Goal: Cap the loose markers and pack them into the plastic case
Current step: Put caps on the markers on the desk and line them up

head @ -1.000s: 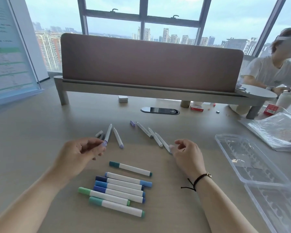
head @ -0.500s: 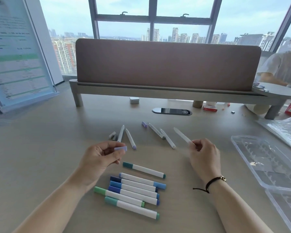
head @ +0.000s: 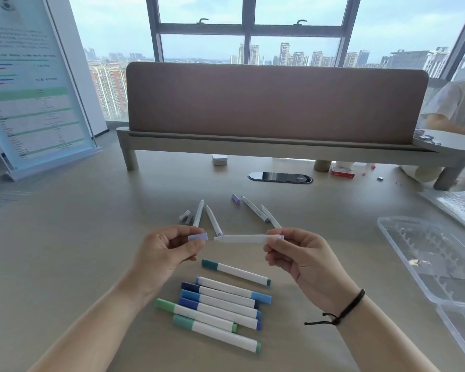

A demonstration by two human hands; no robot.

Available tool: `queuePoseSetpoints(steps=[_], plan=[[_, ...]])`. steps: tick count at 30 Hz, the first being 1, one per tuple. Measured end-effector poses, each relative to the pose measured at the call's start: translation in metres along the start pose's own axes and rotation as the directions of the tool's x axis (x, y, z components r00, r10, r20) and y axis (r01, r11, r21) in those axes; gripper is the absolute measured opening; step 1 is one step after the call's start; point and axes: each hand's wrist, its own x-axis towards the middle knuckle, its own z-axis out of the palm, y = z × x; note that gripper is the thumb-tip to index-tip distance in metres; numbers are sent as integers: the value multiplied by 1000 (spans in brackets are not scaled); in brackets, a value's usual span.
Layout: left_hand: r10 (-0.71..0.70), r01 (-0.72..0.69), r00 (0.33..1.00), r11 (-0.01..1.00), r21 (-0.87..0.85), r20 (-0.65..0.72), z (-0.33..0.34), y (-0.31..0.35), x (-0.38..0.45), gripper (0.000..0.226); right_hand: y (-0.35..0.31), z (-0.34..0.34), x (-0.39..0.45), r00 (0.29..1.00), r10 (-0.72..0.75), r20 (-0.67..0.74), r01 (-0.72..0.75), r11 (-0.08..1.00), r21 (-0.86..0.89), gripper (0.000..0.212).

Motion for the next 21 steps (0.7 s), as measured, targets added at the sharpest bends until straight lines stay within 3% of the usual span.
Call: queuePoseSetpoints(steps=[5, 13, 21], plan=[[5, -6, 999, 1000, 29, 47, 2, 5, -5, 30, 1, 0, 1, 1000, 7, 13, -7, 1000, 20, 38], [13, -23, 990, 997, 67, 140, 7, 8, -11, 16, 3, 5, -3, 997, 57, 56, -56, 998, -22, 22], [73, -89, 987, 989, 115, 141, 10, 8, -14, 16, 3, 10, -6, 995, 92, 46, -90, 995, -37, 20]])
